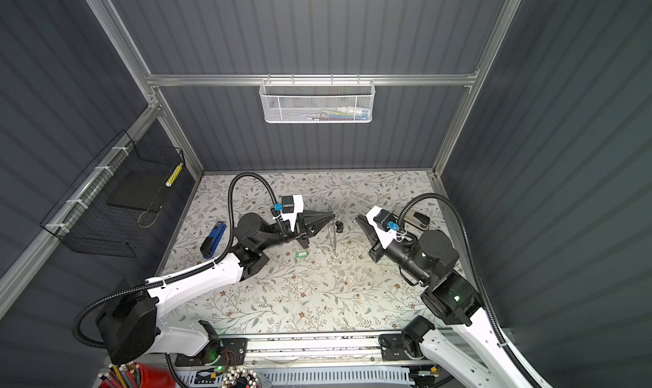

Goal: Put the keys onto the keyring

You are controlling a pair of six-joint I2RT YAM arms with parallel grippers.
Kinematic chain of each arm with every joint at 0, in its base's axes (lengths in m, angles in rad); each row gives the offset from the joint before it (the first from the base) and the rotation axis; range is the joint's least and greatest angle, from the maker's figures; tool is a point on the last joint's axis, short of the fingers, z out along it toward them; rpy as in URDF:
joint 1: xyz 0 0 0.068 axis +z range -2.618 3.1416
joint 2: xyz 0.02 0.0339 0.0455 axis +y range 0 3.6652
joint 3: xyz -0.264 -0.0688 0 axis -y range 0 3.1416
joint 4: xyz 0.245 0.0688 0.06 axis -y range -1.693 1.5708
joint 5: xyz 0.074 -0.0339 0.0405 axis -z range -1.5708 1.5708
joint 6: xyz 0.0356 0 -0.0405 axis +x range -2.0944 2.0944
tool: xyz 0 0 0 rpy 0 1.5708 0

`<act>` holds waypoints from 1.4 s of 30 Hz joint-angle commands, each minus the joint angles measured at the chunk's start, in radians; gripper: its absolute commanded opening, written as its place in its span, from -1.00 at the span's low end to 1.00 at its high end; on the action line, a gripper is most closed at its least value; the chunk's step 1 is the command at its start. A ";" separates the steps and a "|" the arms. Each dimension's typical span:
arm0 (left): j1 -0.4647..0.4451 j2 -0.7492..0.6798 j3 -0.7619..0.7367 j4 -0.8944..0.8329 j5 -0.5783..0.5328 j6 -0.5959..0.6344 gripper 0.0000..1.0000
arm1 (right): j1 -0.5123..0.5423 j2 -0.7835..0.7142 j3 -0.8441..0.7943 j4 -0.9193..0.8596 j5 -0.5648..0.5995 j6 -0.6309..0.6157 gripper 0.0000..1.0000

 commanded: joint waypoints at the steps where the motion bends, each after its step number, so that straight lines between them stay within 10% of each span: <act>1: 0.013 -0.012 0.025 0.076 0.090 -0.052 -1.00 | -0.052 0.034 -0.006 0.018 -0.231 0.044 -0.66; 16: 0.037 -0.011 0.065 -0.007 0.225 -0.045 -1.00 | -0.099 0.113 -0.011 0.076 -0.509 0.042 -0.55; 42: 0.039 -0.002 0.075 -0.004 0.280 -0.064 -1.00 | -0.148 0.188 -0.013 0.147 -0.610 0.111 -0.70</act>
